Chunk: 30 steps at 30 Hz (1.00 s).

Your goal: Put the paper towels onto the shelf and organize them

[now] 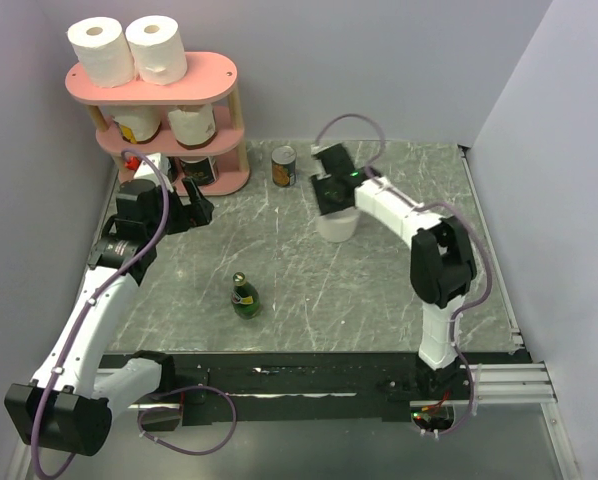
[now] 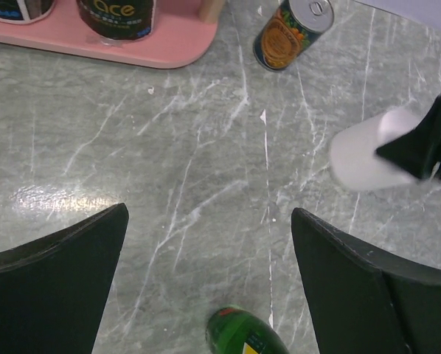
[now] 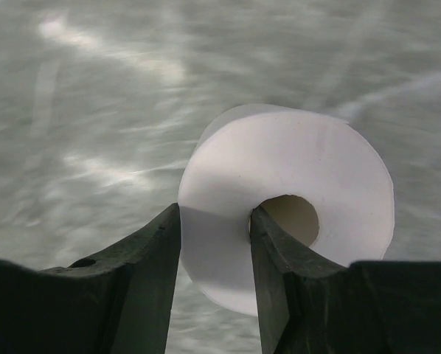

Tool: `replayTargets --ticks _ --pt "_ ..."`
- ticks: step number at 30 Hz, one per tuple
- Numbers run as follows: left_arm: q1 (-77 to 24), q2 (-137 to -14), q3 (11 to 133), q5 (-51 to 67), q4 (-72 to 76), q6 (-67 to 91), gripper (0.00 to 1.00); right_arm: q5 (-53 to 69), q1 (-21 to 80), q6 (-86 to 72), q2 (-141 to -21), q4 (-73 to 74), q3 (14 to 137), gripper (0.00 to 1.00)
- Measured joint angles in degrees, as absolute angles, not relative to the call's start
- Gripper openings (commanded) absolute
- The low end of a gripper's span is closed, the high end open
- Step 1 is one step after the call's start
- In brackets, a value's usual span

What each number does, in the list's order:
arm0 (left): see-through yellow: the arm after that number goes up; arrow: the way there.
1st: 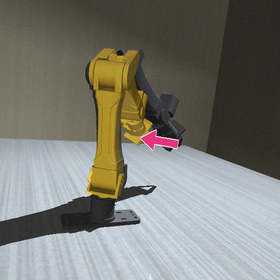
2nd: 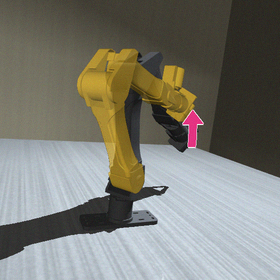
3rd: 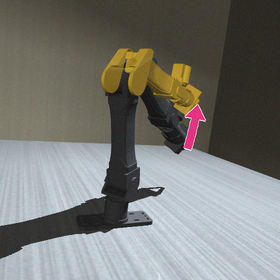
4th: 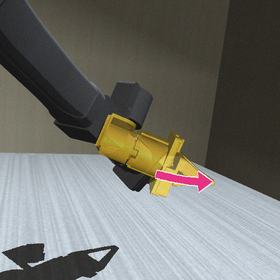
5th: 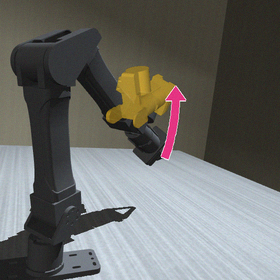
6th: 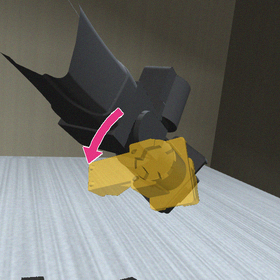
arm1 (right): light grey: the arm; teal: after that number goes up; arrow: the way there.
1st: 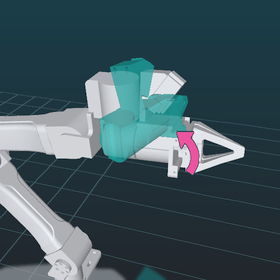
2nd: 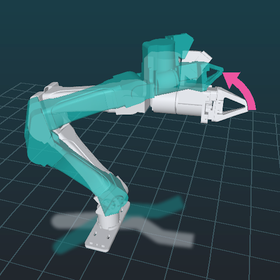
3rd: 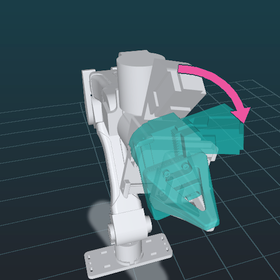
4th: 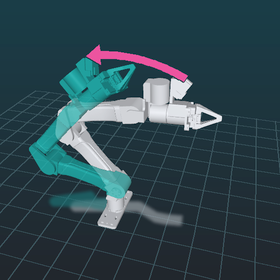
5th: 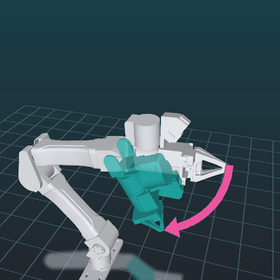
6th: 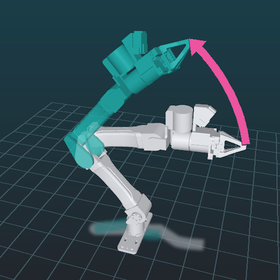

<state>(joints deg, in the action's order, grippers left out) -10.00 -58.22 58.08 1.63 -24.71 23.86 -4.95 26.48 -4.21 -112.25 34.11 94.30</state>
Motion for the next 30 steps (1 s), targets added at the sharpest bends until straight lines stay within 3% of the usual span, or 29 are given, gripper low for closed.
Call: replayTargets --ticks 5,11,20,23,24,30 --pt "-9.5 -58.2 58.0 1.1 -24.6 24.7 0.99 -5.1 37.3 -6.6 -111.7 32.4 93.1 0.44" --pt "-9.5 -58.1 57.3 1.0 -24.7 25.6 0.98 -6.6 43.1 -8.1 -114.1 33.0 97.4 0.53" --pt "-9.5 -59.2 57.6 2.2 -24.5 28.2 0.97 -9.3 43.1 -6.4 -112.0 33.9 98.2 0.82" --pt "-9.5 -62.6 60.5 3.9 -24.9 28.6 0.96 -10.0 43.1 -5.5 -106.3 33.9 95.6 0.91" --pt "-9.7 -63.9 61.6 4.4 -24.9 28.9 0.96 -10.2 43.1 -5.2 -103.5 34.0 94.4 0.99" --pt "-14.4 -71.3 68.2 5.5 -25.0 30.4 0.94 -11.3 43.1 -5.4 -84.9 32.0 84.4 1.0"
